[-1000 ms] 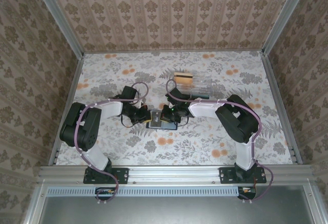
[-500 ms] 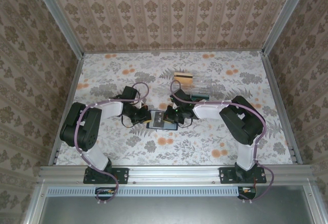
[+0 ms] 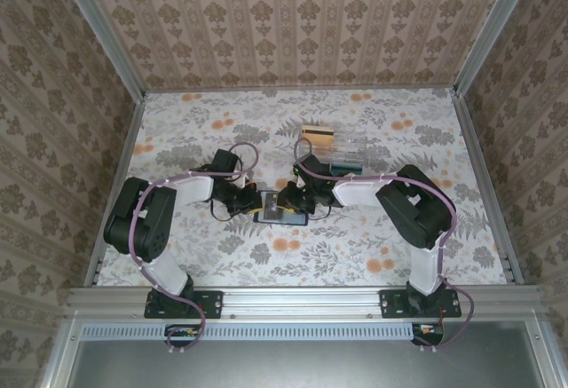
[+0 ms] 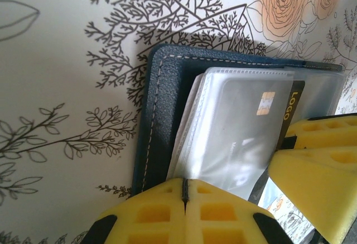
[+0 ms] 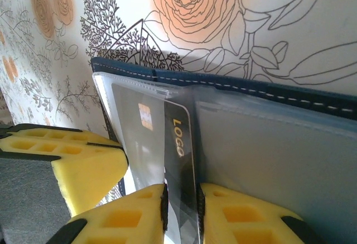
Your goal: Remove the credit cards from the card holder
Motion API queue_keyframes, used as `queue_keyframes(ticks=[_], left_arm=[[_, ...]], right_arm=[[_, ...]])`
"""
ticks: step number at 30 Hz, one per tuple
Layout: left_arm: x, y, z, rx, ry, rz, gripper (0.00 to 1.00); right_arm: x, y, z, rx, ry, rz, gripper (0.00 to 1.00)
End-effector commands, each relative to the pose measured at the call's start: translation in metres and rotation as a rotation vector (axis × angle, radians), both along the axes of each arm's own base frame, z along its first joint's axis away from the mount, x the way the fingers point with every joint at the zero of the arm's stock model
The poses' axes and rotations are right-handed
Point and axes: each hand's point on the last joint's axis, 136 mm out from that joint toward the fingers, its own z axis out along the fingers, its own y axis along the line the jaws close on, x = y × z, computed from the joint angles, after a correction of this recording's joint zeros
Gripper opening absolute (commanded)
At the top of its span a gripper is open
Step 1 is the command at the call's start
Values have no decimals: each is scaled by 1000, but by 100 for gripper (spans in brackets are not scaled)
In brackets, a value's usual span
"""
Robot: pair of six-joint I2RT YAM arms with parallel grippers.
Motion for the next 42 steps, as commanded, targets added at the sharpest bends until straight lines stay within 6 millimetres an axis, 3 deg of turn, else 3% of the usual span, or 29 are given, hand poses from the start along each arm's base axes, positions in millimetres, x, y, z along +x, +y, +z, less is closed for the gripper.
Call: queue_keyframes(ticks=[1, 8, 19, 28, 39, 42], left_arm=[[-21, 10, -19, 68, 64, -13, 0], [-21, 11, -18, 74, 62, -14, 0], [-22, 13, -18, 83, 61, -13, 0], [-21, 12, -14, 79, 52, -17, 0], [2, 7, 17, 43, -21, 0, 0], [13, 4, 36, 21, -72, 4, 18]], right_arm=[[-5, 2, -12, 4, 32, 3, 23], [-7, -7, -13, -8, 26, -9, 0], [-16, -45, -4, -34, 1, -25, 0], [-21, -67, 17, -30, -46, -15, 0], [-20, -80, 80, -67, -183, 49, 0], [-20, -90, 99, -132, -237, 96, 0]])
